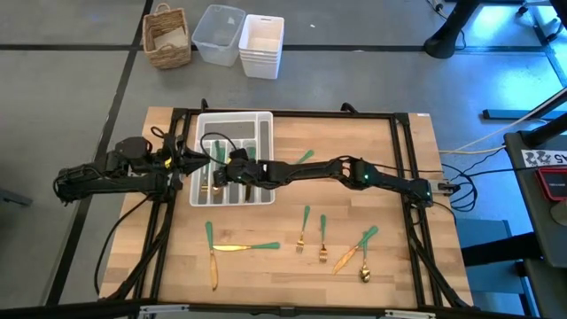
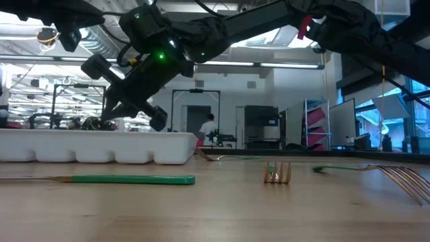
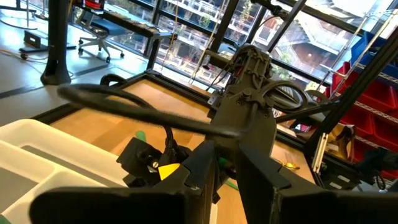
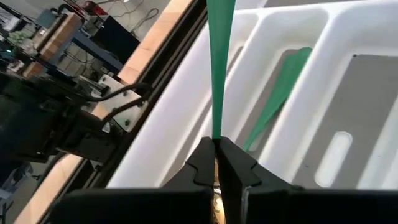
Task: Sort silverware
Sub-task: Put the green spoon into the white silverware tray
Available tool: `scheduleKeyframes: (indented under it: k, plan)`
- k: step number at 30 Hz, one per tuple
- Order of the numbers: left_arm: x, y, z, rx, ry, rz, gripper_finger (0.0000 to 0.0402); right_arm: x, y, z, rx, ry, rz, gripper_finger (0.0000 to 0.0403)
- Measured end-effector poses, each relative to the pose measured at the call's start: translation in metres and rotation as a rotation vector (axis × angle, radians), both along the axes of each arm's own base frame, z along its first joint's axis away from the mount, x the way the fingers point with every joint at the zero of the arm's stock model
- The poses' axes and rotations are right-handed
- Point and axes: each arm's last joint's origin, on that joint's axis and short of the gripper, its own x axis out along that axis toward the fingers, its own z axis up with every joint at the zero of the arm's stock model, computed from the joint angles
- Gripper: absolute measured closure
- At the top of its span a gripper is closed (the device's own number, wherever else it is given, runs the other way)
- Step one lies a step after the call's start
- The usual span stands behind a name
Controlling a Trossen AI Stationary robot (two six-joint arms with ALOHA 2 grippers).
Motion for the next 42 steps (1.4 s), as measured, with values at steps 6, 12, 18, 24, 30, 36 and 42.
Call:
scheduleKeyframes:
  k: [6, 12, 18, 24, 30, 36, 42]
  plan:
    - [0.0, 0.0, 0.0, 0.0, 0.0, 0.0, 0.0345, -0.001, 0.0, -0.001, -0.005, 0.01, -0.016, 0.0398]
    - [0.0, 0.0, 0.0, 0.0, 0.0, 0.0, 0.0345, 0.0, -0.001, 0.001, 0.0, -0.019, -0.033, 0.0398]
    - [0.0, 0.0, 0.0, 0.0, 0.0, 0.0, 0.0345, 0.001, 0.006, 0.002, 0.056, -0.061, -0.061, 0.0398]
    - [0.0, 0.0, 0.0, 0.0, 0.0, 0.0, 0.0345, 0.002, 0.015, 0.004, 0.085, -0.089, -0.069, 0.0398]
    - [0.0, 0.0, 0.0, -0.001, 0.0, 0.0, 0.0345, 0.003, 0.021, 0.007, 0.08, -0.128, -0.074, 0.0398]
    - [0.0, 0.0, 0.0, -0.001, 0.0, 0.0, 0.0345, 0.004, 0.021, 0.008, 0.101, -0.147, -0.092, 0.0398]
    - [0.0, 0.0, 0.0, -0.001, 0.0, 0.0, 0.0345, 0.006, 0.021, 0.013, 0.103, -0.202, -0.088, 0.0398]
